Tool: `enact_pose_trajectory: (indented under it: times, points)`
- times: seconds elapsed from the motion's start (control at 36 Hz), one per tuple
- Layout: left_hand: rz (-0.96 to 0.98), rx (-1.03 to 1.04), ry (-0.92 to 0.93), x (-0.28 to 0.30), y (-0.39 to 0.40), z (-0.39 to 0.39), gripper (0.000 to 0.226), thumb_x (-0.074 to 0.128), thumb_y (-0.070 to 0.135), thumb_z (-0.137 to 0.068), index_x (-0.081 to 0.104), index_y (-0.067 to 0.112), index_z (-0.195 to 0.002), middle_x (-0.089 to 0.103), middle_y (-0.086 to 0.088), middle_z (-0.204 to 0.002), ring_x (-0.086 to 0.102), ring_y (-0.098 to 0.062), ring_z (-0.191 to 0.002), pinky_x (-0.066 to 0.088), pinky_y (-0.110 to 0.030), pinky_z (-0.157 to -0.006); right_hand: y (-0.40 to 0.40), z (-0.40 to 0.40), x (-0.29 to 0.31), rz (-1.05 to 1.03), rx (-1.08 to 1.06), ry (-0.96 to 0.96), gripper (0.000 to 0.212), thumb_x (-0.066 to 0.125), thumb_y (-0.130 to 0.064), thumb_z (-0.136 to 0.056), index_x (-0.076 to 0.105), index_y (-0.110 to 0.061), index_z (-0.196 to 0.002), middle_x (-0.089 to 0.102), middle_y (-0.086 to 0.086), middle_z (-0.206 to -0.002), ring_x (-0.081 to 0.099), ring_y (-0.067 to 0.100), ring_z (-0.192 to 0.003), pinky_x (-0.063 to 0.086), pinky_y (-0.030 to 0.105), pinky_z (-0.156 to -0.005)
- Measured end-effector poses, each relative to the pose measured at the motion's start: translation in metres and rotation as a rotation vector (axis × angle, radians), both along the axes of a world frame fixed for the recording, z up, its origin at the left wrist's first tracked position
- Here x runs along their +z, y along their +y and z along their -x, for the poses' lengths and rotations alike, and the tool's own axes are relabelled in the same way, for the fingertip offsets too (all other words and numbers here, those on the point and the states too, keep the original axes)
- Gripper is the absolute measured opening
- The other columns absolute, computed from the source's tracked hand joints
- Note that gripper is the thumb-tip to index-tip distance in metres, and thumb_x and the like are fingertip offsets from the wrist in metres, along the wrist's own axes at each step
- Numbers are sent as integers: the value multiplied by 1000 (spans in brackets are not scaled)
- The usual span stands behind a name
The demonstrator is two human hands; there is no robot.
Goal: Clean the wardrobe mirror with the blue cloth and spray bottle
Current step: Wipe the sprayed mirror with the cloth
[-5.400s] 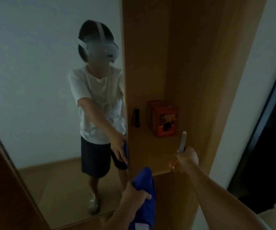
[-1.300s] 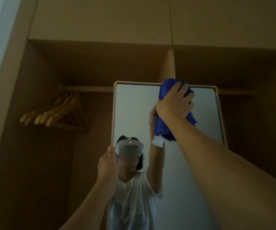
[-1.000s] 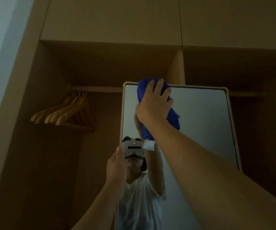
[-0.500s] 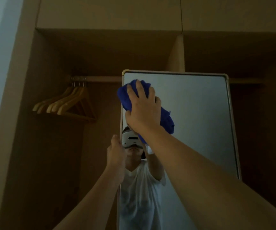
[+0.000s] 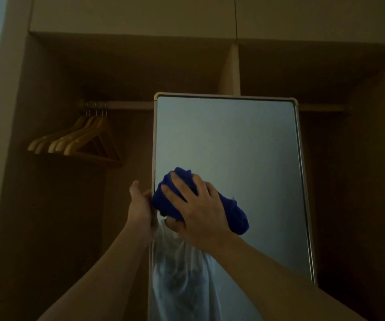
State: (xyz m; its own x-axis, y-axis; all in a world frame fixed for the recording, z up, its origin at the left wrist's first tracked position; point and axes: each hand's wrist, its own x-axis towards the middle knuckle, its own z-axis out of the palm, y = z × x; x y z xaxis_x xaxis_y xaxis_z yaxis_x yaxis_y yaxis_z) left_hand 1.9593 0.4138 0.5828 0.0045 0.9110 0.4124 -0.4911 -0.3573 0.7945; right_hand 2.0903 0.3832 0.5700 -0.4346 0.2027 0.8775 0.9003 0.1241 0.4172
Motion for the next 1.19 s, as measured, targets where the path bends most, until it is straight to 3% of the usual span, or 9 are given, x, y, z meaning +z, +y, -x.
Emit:
enact_pose_trajectory:
  times: [0.08, 0.14, 0.19, 0.39, 0.5, 0.69, 0.78, 1.06, 1.19]
  points:
    - [40, 38, -58, 1, 5, -2, 53, 31, 59, -90, 57, 13, -91, 61, -8, -82, 59, -22, -80, 48, -36, -76, -4, -11, -19, 28, 22, -54, 73, 70, -41, -72, 44, -27, -138, 40, 1, -148, 46, 37, -124, 44, 48, -95]
    - [71, 87, -75, 1, 10, -4, 49, 35, 56, -91, 52, 17, -65, 47, -1, -55, 44, -15, -53, 36, -30, -56, -8, -21, -35, 65, 11, -93, 71, 68, -39, -72, 45, -27, -138, 41, 0, -147, 48, 38, -123, 44, 49, -96]
    - [75, 136, -69, 1, 16, -5, 46, 36, 52, -93, 46, 22, -59, 44, 6, -44, 39, -10, -45, 30, -26, -52, -10, -33, -52, 116, 10, -137, 69, 69, -35, -72, 46, -27, -137, 43, -1, -146, 49, 38, -122, 45, 50, -97]
    - [17, 370, 140, -2, 25, -4, 42, 32, 47, -96, 43, 20, -65, 41, 2, -61, 38, -13, -52, 31, -29, -50, -31, -57, -60, 197, 78, -351, 60, 73, -21, -74, 54, -24, -132, 53, -3, -137, 56, 25, -118, 46, 42, -98]
    - [16, 445, 129, 1, 19, -9, 47, 30, 46, -97, 48, 15, -66, 45, -3, -55, 43, -15, -48, 35, -27, -44, -48, -59, -10, 217, 248, 0, 62, 79, -8, -62, 57, -12, -120, 50, 4, -129, 59, 33, -99, 56, 46, -69]
    - [-26, 514, 108, 0, 27, -12, 53, 28, 56, -94, 46, 17, -62, 47, -3, -57, 46, -14, -49, 36, -27, -48, -45, -84, 101, -80, 203, 344, 48, 63, -7, -82, 54, -9, -129, 43, 10, -143, 38, 32, -129, 31, 36, -106]
    - [-32, 520, 90, -2, 30, -13, 54, 30, 53, -95, 47, 15, -59, 47, -3, -52, 47, -13, -43, 37, -22, -42, -27, -83, 123, -86, 75, 414, 51, 58, -18, -88, 46, -24, -138, 40, -3, -148, 27, 29, -138, 24, 53, -111]
    - [-82, 513, 121, 1, 19, -15, 43, 28, 44, -98, 46, 21, -66, 48, -2, -63, 47, -13, -58, 36, -25, -54, -8, -54, 30, -52, 75, 40, 62, 54, -26, -72, 52, -20, -134, 42, 0, -147, 40, 38, -122, 41, 51, -91]
    - [-46, 481, 126, 3, 19, -14, 40, 29, 48, -97, 48, 21, -73, 53, -4, -72, 53, -17, -68, 41, -31, -62, -7, -56, -6, -3, 116, -152, 62, 64, -24, -75, 50, -20, -136, 40, 0, -148, 40, 40, -125, 38, 53, -96]
